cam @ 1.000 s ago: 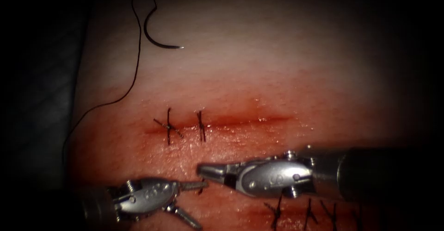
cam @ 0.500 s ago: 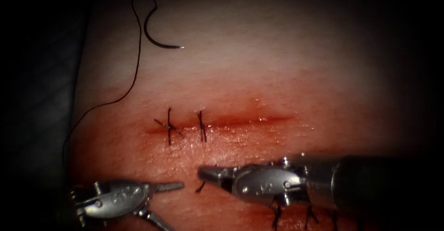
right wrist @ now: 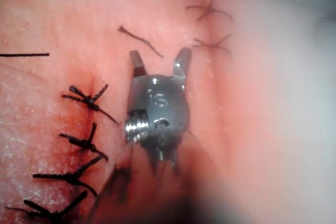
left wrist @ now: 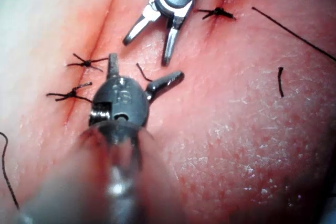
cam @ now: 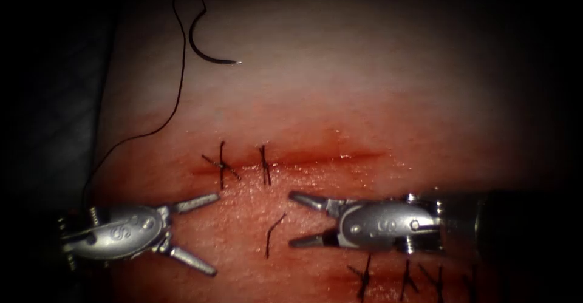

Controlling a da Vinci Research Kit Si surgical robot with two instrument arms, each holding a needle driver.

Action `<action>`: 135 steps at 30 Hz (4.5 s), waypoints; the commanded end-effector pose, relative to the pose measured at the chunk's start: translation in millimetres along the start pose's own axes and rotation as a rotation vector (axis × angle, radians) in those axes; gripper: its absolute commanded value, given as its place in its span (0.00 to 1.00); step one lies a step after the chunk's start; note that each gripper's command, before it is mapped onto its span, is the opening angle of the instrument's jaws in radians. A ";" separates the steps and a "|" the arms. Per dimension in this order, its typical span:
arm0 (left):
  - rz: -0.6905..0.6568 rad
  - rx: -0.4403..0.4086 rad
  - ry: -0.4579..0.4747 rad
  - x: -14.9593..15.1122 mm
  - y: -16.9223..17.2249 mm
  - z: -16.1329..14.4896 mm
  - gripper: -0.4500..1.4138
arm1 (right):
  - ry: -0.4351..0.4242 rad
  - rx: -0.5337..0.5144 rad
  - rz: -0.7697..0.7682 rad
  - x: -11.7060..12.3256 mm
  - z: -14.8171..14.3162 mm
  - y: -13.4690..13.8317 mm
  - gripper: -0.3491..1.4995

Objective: Wound Closure
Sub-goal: Cut the suture tail, then pick up the needle with the left hand, then hand over the needle from the left gripper to the right gripper.

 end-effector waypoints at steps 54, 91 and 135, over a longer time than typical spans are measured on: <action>-0.053 0.219 -0.751 -9.7 -30.3 6.9 0.00 | -0.018 0.020 -0.033 1.5 -9.0 2.8 0.71; 0.863 -0.137 0.328 5.0 -4.9 6.3 0.00 | 0.162 0.294 1.222 1.6 -1.6 11.3 0.88; 0.926 -0.178 0.455 5.5 -1.8 7.6 0.00 | 0.347 0.500 1.390 6.3 4.1 8.4 0.60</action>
